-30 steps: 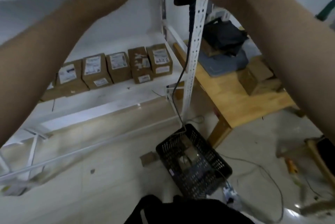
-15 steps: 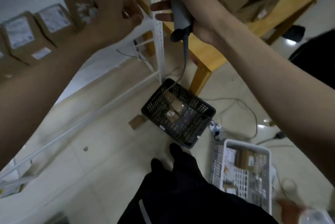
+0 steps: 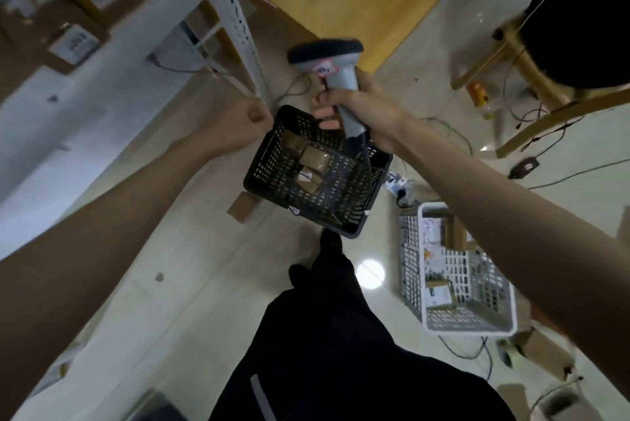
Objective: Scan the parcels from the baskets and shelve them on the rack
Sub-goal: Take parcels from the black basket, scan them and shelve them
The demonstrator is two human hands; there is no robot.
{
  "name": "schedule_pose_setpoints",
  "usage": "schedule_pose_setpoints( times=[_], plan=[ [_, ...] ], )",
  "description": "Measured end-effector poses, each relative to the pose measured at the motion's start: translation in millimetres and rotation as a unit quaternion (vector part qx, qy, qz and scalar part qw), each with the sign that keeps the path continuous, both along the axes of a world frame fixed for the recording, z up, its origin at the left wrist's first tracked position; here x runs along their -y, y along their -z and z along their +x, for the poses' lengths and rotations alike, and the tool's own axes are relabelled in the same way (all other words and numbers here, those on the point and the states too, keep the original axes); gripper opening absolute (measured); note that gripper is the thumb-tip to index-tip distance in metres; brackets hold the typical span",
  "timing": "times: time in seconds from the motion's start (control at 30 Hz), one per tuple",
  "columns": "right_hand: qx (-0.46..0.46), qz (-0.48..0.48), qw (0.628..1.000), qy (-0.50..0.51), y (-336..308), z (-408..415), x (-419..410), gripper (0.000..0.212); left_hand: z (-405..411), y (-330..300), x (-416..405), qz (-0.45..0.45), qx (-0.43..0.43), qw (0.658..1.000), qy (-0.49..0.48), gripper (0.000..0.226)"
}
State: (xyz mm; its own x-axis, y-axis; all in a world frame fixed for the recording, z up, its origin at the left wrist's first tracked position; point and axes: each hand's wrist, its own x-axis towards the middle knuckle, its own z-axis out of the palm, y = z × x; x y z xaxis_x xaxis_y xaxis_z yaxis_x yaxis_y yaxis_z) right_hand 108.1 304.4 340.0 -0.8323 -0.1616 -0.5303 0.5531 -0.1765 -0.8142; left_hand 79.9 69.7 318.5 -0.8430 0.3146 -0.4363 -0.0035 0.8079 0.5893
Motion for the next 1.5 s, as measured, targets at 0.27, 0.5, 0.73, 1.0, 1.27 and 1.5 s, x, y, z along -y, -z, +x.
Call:
schedule_pose_setpoints(
  times=[0.27,0.5,0.73,1.0,1.27,1.5],
  plan=[
    [0.106,0.038,0.993,0.033,130.7,7.5,-14.4,0.025,-10.0,130.6,-16.6,-0.042,0.087,0.995,0.009,0.014],
    [0.197,0.000,0.979,0.057,271.3,26.0,1.6,0.005,-2.1,280.0,-16.6,-0.064,0.185,0.980,0.041,0.022],
    [0.288,-0.072,0.950,0.092,434.6,35.7,17.4,0.016,9.2,446.0,-8.2,-0.058,0.221,0.973,0.006,0.015],
    [0.380,-0.109,0.910,0.123,587.6,28.6,31.3,0.025,0.9,579.9,-4.1,-0.027,0.242,0.968,-0.055,0.010],
    [0.372,-0.133,0.913,0.108,677.1,-0.1,34.2,0.011,-25.0,673.9,-12.2,-0.007,0.293,0.950,-0.105,0.040],
    [0.366,-0.167,0.908,0.116,705.3,-11.0,38.7,0.021,-36.7,715.8,-18.5,0.002,0.298,0.933,-0.201,0.060]
  ],
)
